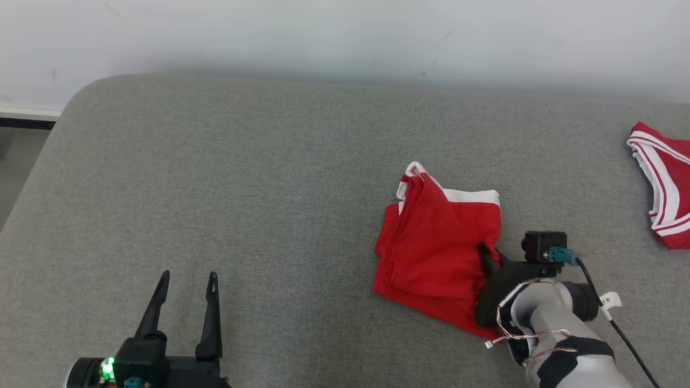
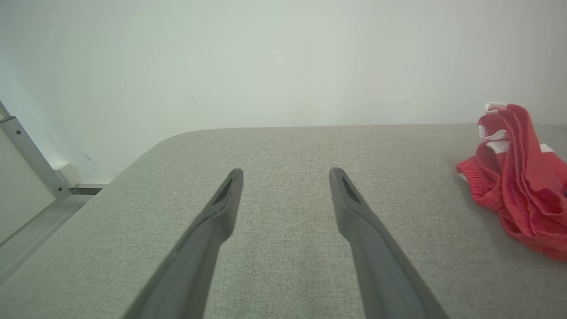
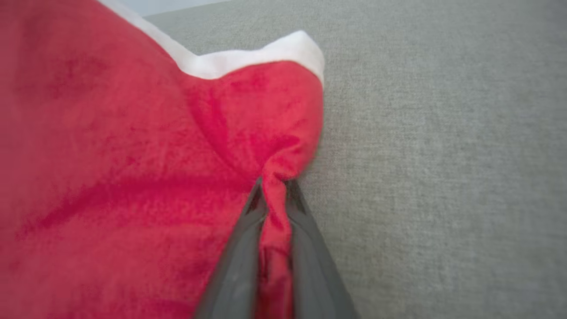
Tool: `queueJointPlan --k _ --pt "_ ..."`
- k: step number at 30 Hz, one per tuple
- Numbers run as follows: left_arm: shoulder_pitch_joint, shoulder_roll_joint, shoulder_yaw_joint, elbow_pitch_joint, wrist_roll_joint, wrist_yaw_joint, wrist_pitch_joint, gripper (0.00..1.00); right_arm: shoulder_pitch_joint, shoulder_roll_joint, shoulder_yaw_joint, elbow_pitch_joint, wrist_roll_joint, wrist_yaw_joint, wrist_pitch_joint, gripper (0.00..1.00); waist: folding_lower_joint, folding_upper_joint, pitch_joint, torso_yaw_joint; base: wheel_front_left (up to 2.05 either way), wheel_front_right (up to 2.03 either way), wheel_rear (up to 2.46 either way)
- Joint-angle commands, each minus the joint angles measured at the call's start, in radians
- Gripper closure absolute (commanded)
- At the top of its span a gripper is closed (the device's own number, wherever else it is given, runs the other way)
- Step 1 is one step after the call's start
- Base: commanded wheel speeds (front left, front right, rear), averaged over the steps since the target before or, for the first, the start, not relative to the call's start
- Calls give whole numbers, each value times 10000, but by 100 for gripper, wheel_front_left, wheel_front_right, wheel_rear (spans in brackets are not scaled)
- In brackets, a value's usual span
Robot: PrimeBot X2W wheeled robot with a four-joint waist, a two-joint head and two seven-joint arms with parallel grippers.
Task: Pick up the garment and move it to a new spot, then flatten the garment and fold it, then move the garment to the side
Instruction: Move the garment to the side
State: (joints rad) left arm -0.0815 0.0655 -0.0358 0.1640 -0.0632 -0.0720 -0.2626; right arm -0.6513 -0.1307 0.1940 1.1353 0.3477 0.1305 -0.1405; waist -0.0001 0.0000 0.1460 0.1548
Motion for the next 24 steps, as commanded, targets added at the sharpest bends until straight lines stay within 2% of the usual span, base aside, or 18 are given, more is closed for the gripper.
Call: queueJointPlan --k 1,10,17,24 --pt "-94 -29 28 1 -108 -40 -27 0 31 -70 200 61 40 -4 169 100 1 0 86 -74 0 0 0" --pt "-241 -50 100 -54 -99 -92 -27 0 -1191 -1509 2009 -807 108 -18 743 100 1 0 472 -539 0 0 0" --pt "-655 -62 11 -190 0 -171 -27 0 -2218 -3269 3680 -1859 582 -18 1459 100 1 0 1212 -1056 0 0 0" --pt "-948 84 39 -325 110 -225 -27 0 -3053 -4585 4614 -2751 1276 -18 1992 100 1 0 1794 -1551 0 0 0"
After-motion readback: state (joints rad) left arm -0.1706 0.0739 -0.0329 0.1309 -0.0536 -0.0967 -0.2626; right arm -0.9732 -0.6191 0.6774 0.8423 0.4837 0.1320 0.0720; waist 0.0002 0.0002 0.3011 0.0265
